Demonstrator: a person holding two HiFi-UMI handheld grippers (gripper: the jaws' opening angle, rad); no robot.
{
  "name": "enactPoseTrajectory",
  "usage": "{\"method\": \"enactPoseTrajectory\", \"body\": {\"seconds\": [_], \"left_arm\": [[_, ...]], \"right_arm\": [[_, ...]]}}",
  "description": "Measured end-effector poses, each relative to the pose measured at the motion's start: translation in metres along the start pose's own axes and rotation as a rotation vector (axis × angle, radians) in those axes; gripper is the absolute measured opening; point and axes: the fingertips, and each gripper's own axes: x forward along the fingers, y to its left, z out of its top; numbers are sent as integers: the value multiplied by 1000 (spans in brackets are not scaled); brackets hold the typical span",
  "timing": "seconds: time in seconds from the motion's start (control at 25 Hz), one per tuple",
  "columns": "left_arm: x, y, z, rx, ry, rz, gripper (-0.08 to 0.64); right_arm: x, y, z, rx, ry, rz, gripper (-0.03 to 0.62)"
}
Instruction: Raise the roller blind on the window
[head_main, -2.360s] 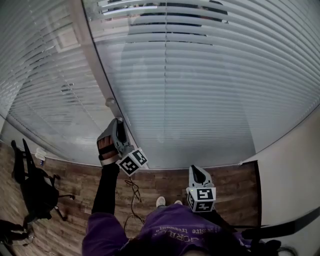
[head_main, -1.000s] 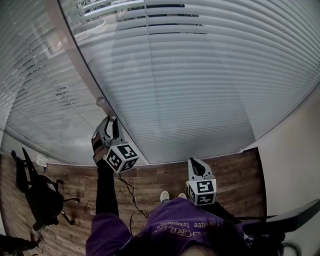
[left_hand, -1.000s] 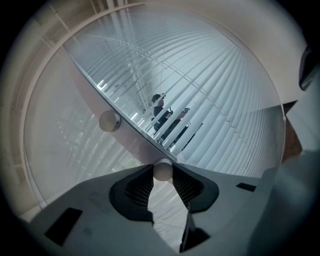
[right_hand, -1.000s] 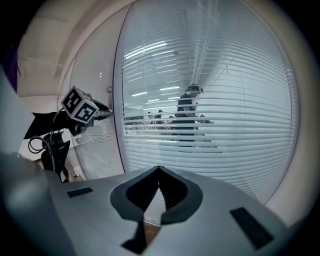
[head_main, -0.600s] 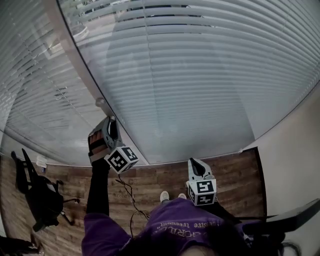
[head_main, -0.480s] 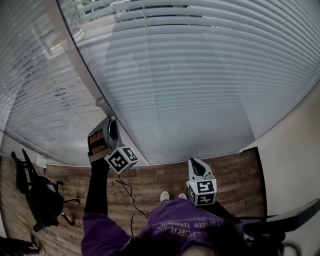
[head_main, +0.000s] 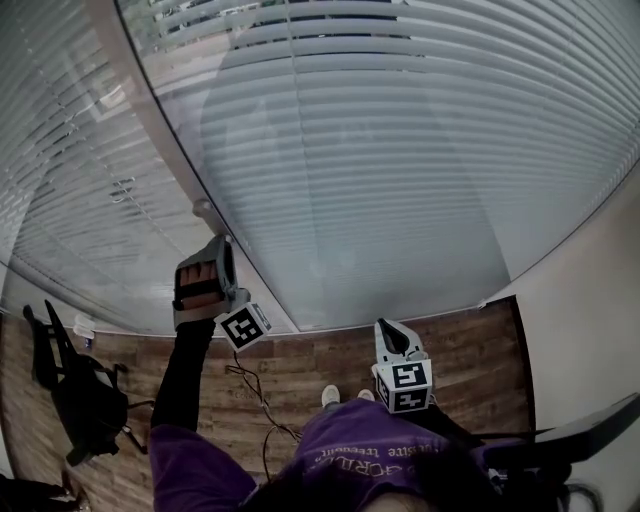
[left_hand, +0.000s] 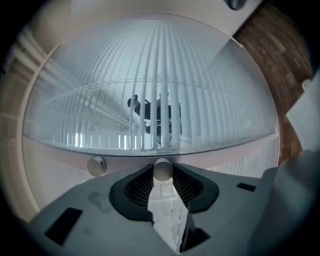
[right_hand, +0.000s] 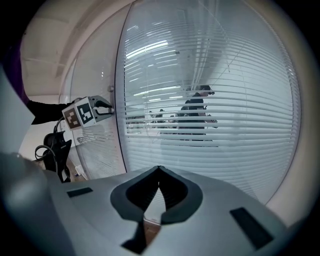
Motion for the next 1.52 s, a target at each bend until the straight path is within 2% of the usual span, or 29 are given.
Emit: {"method": "enactPoseTrajectory", "body": {"seconds": [0.12,0.28,0.44,0.56,0.64,0.76,0.88,1.0,1.08,1.16,1.32,1.44,1.52], "left_arm": [[-1,-3,-1,159,4,14,115],[-1,1,0,286,9,41,115],[0,3,-1,305,17,44,115],[1,-1,-1,225,28,57,115],[2,-2,0,112,32,92,115],[0,1,0,-126,38,141,115],[-4,1,-4,-478,35,107,115],[-8,8,1,-857,-51,50,115],[-9,14,1,-1045,-90,28,115],[-7,17,-2,-1178,-77,15,117],[-4,13,-8,-1355,-38,-11,117],[-1,12,-12,-1519,-56,-62,116],[0,12,-13,-1560,-75,-79,115]], "right_arm": [[0,0,-1,-2,2,3,-2],[0,1,-1,-3,2,4,-2],[0,1,-1,-2,5,0,-2],[1,0,-1,-4,-2,0,-2],[1,-1,-2,-2,1,-1,-2],[1,-2,-3,1,8,-4,-2],[1,-2,-3,1,8,-5,-2],[1,-1,-2,-2,11,-6,-2],[2,0,-1,-3,11,-6,-2],[3,0,-1,-3,12,-7,-2],[3,-1,-2,0,11,-12,-2],[2,-2,-2,2,11,-16,-2],[1,-2,-2,1,12,-16,-2]]}}
